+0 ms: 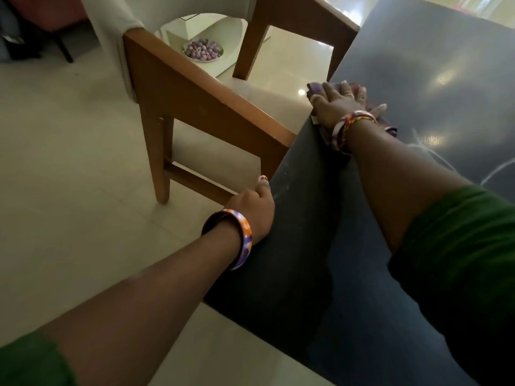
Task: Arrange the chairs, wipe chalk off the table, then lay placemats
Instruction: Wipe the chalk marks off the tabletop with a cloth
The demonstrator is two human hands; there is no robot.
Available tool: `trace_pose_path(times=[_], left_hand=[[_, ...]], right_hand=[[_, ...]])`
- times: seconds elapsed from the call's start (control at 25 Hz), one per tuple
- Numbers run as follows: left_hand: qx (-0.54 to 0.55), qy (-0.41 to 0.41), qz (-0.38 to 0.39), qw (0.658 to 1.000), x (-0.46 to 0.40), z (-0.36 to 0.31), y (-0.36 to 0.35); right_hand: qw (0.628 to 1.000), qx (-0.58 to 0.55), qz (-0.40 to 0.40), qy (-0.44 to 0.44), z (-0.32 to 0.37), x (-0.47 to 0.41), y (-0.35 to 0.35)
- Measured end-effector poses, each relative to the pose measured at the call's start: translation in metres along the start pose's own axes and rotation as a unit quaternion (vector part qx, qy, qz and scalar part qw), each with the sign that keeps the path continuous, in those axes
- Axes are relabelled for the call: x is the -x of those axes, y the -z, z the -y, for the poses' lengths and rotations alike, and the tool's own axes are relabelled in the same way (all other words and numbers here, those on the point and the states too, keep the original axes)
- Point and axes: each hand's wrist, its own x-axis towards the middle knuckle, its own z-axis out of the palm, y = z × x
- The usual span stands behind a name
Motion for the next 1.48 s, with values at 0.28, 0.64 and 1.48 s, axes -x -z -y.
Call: trace_pose_path(times=[0.28, 0.64, 1.48], left_hand=[[0.025, -0.005, 0.003, 1.0, 0.005, 0.001, 0.0], [0.009, -0.005, -0.013, 1.0, 0.0, 0.001, -0.001], [-0.022, -0.031, 0.002, 0.999, 0.011, -0.002, 0.006]], right_hand=[[0.979, 0.085, 0.039, 0.183, 0.013, 0.113, -0.024], [1.0, 0.007, 0.005, 0.03, 0.016, 0.01, -0.003], [0.973, 0.066, 0.015, 0.223, 0.001, 0.192, -0.033]])
